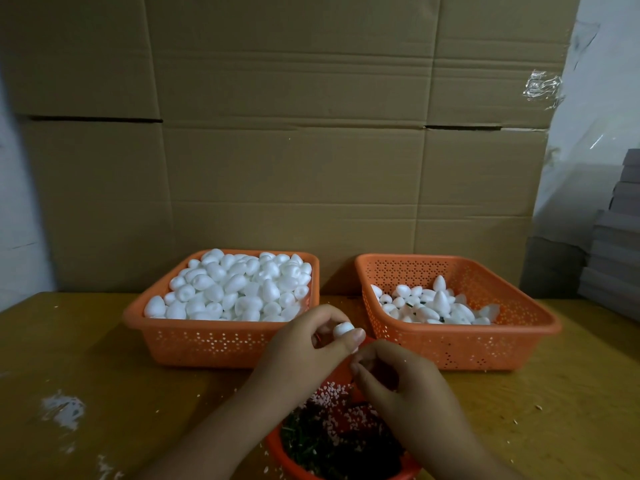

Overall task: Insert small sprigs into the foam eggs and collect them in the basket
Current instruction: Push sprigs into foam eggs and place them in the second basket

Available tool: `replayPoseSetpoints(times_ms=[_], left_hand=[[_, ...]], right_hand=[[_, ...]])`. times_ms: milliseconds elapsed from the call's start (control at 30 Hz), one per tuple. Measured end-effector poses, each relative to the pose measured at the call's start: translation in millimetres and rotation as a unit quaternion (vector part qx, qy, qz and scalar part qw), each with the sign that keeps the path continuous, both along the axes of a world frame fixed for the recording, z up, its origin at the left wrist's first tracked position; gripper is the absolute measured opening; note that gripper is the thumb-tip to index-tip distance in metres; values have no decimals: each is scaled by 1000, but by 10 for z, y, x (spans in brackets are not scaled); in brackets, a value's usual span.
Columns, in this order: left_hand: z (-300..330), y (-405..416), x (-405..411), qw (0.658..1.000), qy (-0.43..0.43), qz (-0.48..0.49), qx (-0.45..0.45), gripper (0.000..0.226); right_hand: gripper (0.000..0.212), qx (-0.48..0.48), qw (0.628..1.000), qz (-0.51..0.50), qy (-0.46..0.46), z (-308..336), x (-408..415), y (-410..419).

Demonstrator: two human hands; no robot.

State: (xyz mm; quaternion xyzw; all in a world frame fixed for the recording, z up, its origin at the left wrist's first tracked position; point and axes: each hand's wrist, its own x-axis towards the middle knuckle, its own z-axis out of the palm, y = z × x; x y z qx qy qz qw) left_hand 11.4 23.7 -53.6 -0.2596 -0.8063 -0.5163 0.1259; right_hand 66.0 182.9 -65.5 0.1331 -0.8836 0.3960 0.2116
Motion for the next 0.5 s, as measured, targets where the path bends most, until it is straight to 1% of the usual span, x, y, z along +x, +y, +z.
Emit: replayPoseSetpoints(times_ms=[67, 100, 333, 500], left_hand=[[2, -2, -3, 1000, -13, -3, 23, 9], [5, -1, 0, 999, -17, -1, 33, 6], [-2, -10, 6, 998, -44, -16, 43, 23], [12, -7, 21, 998, -29, -39, 47, 22]], right_hand=[[5, 5, 1000, -1, -3, 9, 0, -1], [5, 9, 1000, -1, -4, 12, -1, -2], [2, 41, 999, -8, -20, 11, 3, 8], [2, 46, 999, -17, -18, 14, 0, 6]])
